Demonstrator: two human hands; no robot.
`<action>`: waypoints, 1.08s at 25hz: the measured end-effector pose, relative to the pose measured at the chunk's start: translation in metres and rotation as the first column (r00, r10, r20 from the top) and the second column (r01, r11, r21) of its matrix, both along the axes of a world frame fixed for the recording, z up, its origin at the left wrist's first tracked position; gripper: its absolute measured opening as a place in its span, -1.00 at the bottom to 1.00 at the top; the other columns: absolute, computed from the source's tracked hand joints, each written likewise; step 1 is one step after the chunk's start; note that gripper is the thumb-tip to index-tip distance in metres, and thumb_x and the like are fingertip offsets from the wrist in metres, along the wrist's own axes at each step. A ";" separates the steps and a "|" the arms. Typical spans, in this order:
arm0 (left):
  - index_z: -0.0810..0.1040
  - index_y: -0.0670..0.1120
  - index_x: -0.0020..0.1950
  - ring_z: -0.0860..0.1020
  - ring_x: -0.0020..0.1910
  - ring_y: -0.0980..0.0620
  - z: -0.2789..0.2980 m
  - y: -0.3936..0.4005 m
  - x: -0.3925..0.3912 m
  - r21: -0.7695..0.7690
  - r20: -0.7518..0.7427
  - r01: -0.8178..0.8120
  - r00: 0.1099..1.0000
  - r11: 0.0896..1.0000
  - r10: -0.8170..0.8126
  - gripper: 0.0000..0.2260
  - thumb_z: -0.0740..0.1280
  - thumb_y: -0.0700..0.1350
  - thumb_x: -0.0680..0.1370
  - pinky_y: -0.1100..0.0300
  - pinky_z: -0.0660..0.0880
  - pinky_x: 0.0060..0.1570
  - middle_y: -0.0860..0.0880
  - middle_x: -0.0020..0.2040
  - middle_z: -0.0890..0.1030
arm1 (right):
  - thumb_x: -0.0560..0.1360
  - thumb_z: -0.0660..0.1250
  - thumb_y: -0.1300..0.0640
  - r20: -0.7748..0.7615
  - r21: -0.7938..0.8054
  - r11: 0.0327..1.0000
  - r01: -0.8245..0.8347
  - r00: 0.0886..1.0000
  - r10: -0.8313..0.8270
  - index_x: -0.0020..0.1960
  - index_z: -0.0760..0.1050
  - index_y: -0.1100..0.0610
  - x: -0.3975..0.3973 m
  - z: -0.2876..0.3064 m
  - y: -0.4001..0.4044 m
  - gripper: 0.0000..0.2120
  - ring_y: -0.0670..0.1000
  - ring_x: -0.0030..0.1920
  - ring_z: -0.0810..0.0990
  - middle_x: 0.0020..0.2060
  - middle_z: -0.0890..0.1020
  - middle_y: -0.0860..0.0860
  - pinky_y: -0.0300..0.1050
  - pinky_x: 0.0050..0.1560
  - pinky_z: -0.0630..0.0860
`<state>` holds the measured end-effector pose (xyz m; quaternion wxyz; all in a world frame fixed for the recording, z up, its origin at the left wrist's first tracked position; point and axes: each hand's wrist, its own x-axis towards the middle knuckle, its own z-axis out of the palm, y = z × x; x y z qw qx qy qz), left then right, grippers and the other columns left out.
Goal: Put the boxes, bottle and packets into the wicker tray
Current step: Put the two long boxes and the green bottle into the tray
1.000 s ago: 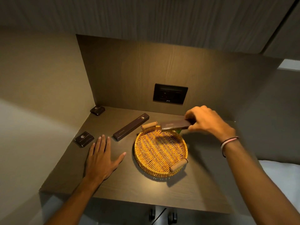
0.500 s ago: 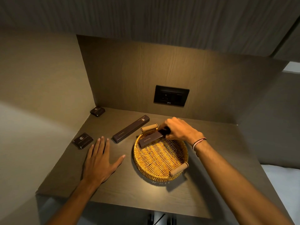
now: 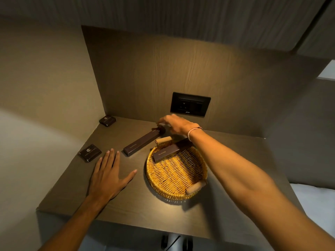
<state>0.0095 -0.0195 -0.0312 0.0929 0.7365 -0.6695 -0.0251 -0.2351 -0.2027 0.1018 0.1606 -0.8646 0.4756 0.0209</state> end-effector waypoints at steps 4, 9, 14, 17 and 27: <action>0.00 -0.12 0.58 -0.01 0.60 -0.06 0.001 0.000 -0.016 -0.012 -0.025 -0.002 1.000 1.000 0.002 -0.01 -0.14 0.56 0.38 -0.02 -0.05 0.54 -0.14 0.62 0.03 | 0.48 0.40 0.30 -0.128 0.049 0.999 -0.016 0.991 0.022 0.37 0.45 0.11 0.017 -0.011 -0.005 -0.53 0.21 0.24 0.55 0.25 0.55 0.15 0.03 0.15 0.51; 0.00 -0.12 0.58 -0.02 0.60 -0.06 -0.003 0.008 -0.013 0.007 -0.031 -0.015 0.999 1.000 0.015 -0.01 -0.12 0.55 0.38 -0.01 -0.07 0.53 -0.15 0.62 0.03 | 0.52 0.39 0.23 -0.279 -0.050 0.997 -0.066 0.959 0.050 0.35 0.47 0.11 0.020 -0.017 -0.003 -0.59 0.21 0.24 0.55 0.24 0.56 0.17 0.09 0.20 0.53; 0.00 -0.11 0.59 -0.02 0.61 -0.05 0.005 0.003 -0.004 -0.015 -0.024 -0.019 1.000 1.000 0.019 -0.03 -0.09 0.55 0.40 -0.03 -0.04 0.55 -0.14 0.62 0.02 | 0.49 0.42 0.16 -0.175 -0.445 0.895 -0.025 0.983 -0.060 0.33 0.51 0.11 -0.025 0.040 -0.002 -0.60 0.22 0.27 0.48 0.23 0.56 0.17 0.18 0.15 0.49; -0.02 -0.11 0.59 -0.04 0.61 -0.05 0.009 0.000 -0.001 -0.008 -0.026 -0.022 0.999 1.000 0.021 -0.02 -0.11 0.55 0.39 -0.04 -0.04 0.56 -0.14 0.62 0.01 | 0.45 0.48 0.16 -0.007 -0.449 0.893 0.030 0.999 -0.036 0.29 0.56 0.05 -0.083 0.074 0.006 -0.59 0.18 0.20 0.55 0.15 0.62 0.14 0.09 0.04 0.52; -0.02 -0.10 0.59 -0.03 0.61 -0.05 -0.005 0.017 -0.007 0.027 -0.041 -0.027 0.999 0.999 0.028 -0.03 -0.09 0.55 0.39 -0.02 -0.06 0.54 -0.13 0.63 0.01 | 0.36 0.58 0.15 -0.156 0.198 0.980 0.018 0.988 0.013 0.14 0.68 -0.04 -0.151 0.024 0.072 -0.63 -0.08 -0.01 0.54 -0.08 0.58 -0.16 -0.28 -0.14 0.44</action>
